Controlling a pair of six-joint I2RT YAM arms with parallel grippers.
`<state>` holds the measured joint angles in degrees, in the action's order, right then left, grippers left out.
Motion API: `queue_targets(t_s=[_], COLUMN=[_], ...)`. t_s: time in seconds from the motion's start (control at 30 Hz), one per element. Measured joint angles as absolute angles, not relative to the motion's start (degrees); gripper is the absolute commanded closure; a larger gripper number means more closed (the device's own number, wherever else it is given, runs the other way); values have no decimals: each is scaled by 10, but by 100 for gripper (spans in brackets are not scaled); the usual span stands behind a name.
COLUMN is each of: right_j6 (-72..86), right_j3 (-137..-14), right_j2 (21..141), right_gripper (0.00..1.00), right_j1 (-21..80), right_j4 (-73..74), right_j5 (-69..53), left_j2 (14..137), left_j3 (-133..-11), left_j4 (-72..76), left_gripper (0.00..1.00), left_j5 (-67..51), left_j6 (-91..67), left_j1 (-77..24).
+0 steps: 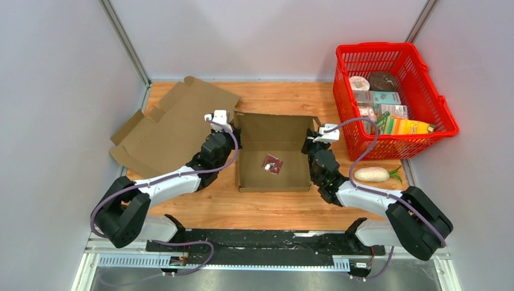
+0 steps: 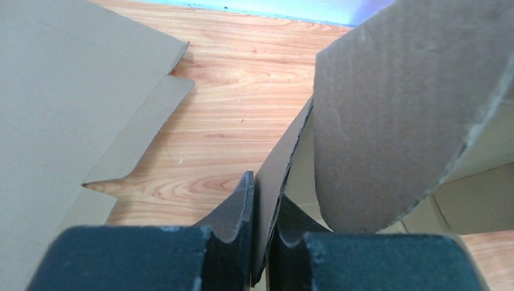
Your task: Fold the paper box
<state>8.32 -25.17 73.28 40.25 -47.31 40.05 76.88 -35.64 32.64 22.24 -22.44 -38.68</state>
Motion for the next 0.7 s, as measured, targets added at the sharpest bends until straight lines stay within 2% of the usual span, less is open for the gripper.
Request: queue_targets(t_s=[0.13,0.27,0.33,0.37,0.4,0.7], right_j6=[88,99,106,109,112,127], right_j3=[-222,-198,-190,-186,-183,-176], right_j2=[711,691,680,674,670,629], right_gripper=[95,91,91,91,91,91], right_j1=[415,428,435,438,441,445], right_j4=[-491,-500,-496,-494,-493,-446], right_j5=[412,421,427,430,432,462], left_j2=[752,745,745,745,745,745], left_j3=[-329,-302,-292,-288,-288,-292], left_j4=[347,381,399,406,408,400], left_gripper=[85,90,85,76,74,73], left_j5=[238,253,258,260,261,270], left_j6=[-246,-262,-274,-283,-290,-347], left_j1=[-403,-416,-420,-421,-422,-446])
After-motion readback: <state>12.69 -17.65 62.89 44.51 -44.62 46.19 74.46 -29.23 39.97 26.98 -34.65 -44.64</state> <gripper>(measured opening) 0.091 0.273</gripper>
